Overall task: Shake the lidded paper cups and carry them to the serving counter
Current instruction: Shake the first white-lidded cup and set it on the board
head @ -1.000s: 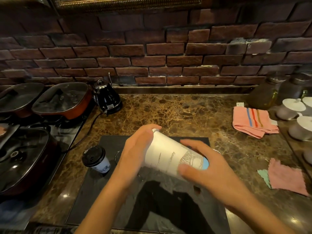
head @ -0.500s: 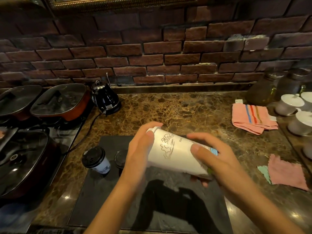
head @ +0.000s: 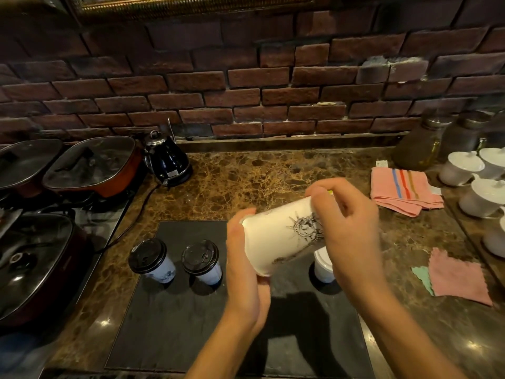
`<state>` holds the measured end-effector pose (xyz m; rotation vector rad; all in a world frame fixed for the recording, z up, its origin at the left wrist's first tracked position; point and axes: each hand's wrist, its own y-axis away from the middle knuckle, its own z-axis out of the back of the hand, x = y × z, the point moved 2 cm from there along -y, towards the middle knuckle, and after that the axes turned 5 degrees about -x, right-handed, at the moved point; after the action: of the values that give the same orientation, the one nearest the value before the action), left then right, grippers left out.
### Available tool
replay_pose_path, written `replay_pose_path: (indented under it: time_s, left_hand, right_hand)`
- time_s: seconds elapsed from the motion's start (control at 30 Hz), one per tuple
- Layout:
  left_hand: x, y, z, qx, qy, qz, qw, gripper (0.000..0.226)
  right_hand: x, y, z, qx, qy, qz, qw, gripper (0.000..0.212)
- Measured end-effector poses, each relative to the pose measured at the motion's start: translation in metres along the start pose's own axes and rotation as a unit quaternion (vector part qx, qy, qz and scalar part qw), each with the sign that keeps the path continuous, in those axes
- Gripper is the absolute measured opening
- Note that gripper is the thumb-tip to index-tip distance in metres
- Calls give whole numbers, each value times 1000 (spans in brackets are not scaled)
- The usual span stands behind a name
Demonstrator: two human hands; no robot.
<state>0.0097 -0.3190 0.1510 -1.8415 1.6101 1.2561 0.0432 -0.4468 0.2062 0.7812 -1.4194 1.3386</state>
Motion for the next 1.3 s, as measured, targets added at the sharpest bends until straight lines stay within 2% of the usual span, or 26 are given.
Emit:
replay_pose_path:
  time_s: [0.07, 0.13, 0.2, 0.23, 0.3, 0.37, 0.4, 0.43, 0.47, 0.53, 0.63, 0.7, 0.77, 0.8, 0.87, 0.93, 0.97, 1.0, 1.03, 1.1, 1.17, 1.23, 1.3]
  left_hand:
    - [-1, 3, 0, 14, 41, 109, 993, 48]
    - [-3, 1, 0, 73, 67, 253, 962, 48]
    - [-4, 2, 0, 114, 79, 330, 934, 46]
    - [-5, 2, 0, 108, 81, 332, 933, 47]
    - [-1, 0, 1, 66, 57, 253, 963, 48]
    - [3, 0, 4, 6, 0, 94, 996, 46]
    - [8, 0, 6, -14, -33, 24, 999, 42]
    - [13, 0, 8, -22, -52, -13, 998, 39]
    - [16, 0, 9, -25, -48, -2, 999, 39]
    - [13, 0, 11, -21, -7, 126, 992, 46]
    - [2, 1, 9, 67, -4, 354, 933, 51]
    - [-1, -2, 9, 90, 3, 384, 919, 48]
    - [-4, -6, 5, 86, -2, 340, 937, 52]
    - [-5, -7, 5, 76, -16, 277, 958, 54]
    - [-7, -6, 5, 59, -66, 88, 992, 49]
    - [-4, -4, 7, 53, -155, -77, 984, 42]
    - [-2, -2, 7, 60, -186, -107, 975, 41]
    - [-4, 0, 5, 63, -192, -96, 975, 39]
    - [-7, 2, 4, 59, -175, -46, 982, 37]
    - [-9, 0, 4, 60, -107, 132, 984, 48]
    - [-12, -2, 3, 87, -68, 304, 946, 55]
    - [-13, -2, 3, 109, -55, 340, 933, 54]
    - [-11, -4, 2, 104, -72, 264, 956, 53]
  right_hand:
    - [7, -4, 1, 63, -1, 24, 998, 15]
    - [15, -5, 4, 122, -30, 91, 988, 20]
    - [19, -3, 6, 121, -64, 150, 979, 19]
    - [17, -3, 6, 96, -79, 157, 980, 17]
    - [9, -1, 2, 22, -89, 124, 988, 15]
    - [-3, 2, -4, -57, -87, 33, 994, 15]
    - [-8, 4, -6, -81, -83, -11, 993, 18]
    - [-11, 5, -7, -83, -69, -39, 993, 20]
    - [-14, 5, -5, -62, -48, -50, 996, 19]
    - [-13, 0, 2, 31, -3, -33, 999, 17]
    - [1, -8, 15, 162, -15, 52, 985, 25]
    - [6, -8, 15, 157, -55, 108, 980, 29]
    - [2, -6, 10, 92, -74, 120, 986, 28]
    - [-1, -3, 9, 51, -87, 111, 989, 26]
    - [-9, 2, 7, -26, -140, 46, 989, 22]
    - [-14, 7, 9, -84, -200, -73, 974, 26]
    - [-17, 8, 11, -90, -204, -111, 968, 30]
    - [-17, 8, 14, -77, -190, -118, 972, 31]
    - [-14, 7, 17, -51, -164, -91, 981, 30]
    - [-5, 4, 23, 22, -109, 25, 993, 23]
    - [4, 3, 26, 79, -59, 124, 987, 23]
    - [7, 2, 26, 97, -34, 161, 982, 22]
    - [6, 0, 25, 63, -46, 128, 989, 19]
